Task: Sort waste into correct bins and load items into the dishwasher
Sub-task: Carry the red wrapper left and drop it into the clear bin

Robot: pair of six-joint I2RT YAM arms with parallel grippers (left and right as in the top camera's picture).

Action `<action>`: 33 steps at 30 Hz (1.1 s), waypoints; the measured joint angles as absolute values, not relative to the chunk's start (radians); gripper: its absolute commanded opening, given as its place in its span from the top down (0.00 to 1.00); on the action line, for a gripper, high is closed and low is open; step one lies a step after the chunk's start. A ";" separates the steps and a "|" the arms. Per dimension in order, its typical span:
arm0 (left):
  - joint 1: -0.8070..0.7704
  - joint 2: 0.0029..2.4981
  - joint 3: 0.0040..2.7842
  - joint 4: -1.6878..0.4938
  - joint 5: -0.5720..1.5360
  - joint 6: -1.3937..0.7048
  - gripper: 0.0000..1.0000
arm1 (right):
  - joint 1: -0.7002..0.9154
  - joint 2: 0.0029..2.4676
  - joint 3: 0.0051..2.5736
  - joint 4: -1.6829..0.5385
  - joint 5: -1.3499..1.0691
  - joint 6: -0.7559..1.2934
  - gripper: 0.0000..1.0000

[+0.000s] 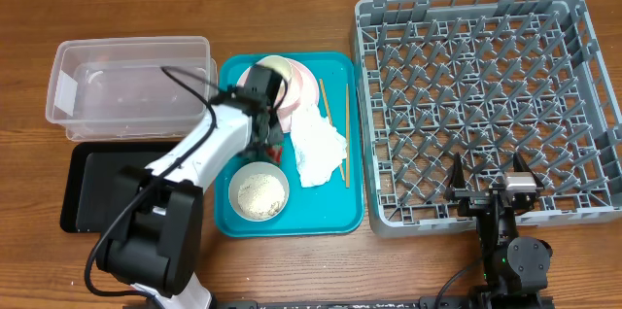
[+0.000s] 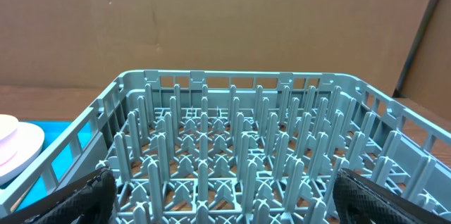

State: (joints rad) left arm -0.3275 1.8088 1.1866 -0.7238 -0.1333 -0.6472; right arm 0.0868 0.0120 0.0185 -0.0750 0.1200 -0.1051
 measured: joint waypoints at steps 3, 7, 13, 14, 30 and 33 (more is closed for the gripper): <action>-0.324 1.790 1.311 -0.788 -0.183 -0.629 0.96 | 0.087 0.012 0.019 -0.075 0.120 -0.105 0.00; -0.300 1.729 1.442 -0.848 -0.258 -0.619 0.96 | 0.087 0.012 0.019 -0.075 0.120 -0.105 0.00; -0.185 1.674 1.501 -0.849 -0.320 -0.603 0.96 | 0.087 0.012 0.019 -0.075 0.120 -0.105 0.00; -0.160 1.675 1.501 -0.852 -0.326 -0.603 0.96 | 0.087 0.012 0.019 -0.075 0.120 -0.105 0.00; 0.128 1.936 1.500 -0.804 -0.345 -0.595 0.62 | 0.087 0.012 0.019 -0.075 0.120 -0.105 0.00; 0.159 1.957 1.499 -0.780 -0.345 -0.588 0.14 | 0.087 0.012 0.019 -0.075 0.120 -0.105 0.00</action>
State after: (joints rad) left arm 0.1589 1.9572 1.4994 -0.7803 -0.3450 -0.5884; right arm 0.0868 0.0120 0.0185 -0.0746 0.1204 -0.1051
